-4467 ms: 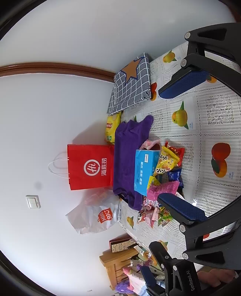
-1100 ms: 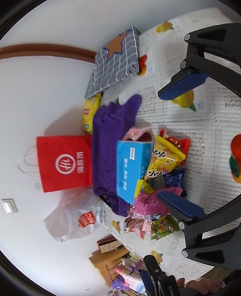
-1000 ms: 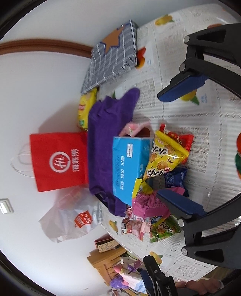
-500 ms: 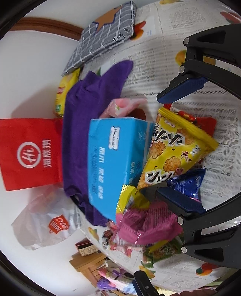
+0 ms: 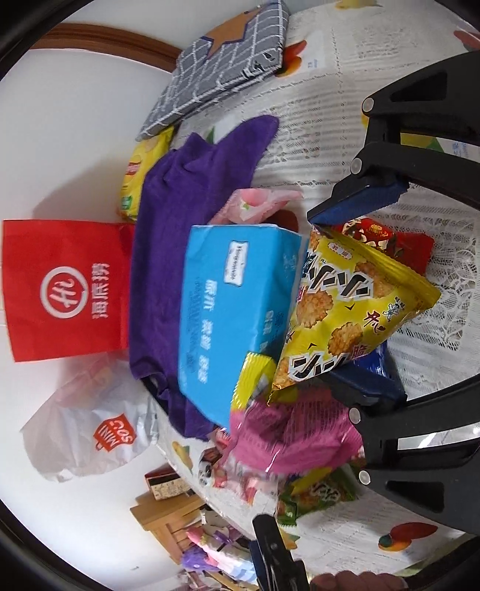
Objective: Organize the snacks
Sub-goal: 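Grasp the panda-print snack packet with the left tool while right tool holds the yellow bag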
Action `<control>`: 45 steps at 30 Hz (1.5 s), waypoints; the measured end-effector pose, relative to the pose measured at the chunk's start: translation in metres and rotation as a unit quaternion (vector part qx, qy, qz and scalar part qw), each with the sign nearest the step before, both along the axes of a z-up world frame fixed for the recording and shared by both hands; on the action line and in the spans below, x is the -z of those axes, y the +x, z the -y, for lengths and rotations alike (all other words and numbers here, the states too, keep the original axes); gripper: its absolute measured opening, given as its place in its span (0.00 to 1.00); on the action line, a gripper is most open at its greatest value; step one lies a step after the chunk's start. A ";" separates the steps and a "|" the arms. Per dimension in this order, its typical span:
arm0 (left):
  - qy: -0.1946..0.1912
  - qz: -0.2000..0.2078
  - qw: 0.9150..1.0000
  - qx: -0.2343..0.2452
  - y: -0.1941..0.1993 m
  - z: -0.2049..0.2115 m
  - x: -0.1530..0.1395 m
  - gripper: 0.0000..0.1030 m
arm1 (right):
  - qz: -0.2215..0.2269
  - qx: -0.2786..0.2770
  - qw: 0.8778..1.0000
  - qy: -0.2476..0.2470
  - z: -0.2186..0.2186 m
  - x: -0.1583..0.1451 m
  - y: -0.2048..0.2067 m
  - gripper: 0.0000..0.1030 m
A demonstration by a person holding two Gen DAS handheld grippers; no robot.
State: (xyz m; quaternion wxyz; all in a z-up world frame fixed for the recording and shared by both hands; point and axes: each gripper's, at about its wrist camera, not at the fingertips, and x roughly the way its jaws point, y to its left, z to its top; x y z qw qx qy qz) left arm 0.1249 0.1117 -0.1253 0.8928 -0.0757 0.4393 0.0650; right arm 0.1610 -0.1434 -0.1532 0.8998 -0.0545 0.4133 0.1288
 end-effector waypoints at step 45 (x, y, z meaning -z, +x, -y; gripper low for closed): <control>-0.042 -0.081 0.996 0.002 0.098 -0.013 0.032 0.41 | 0.005 0.074 0.997 0.024 0.059 -0.021 0.011 0.68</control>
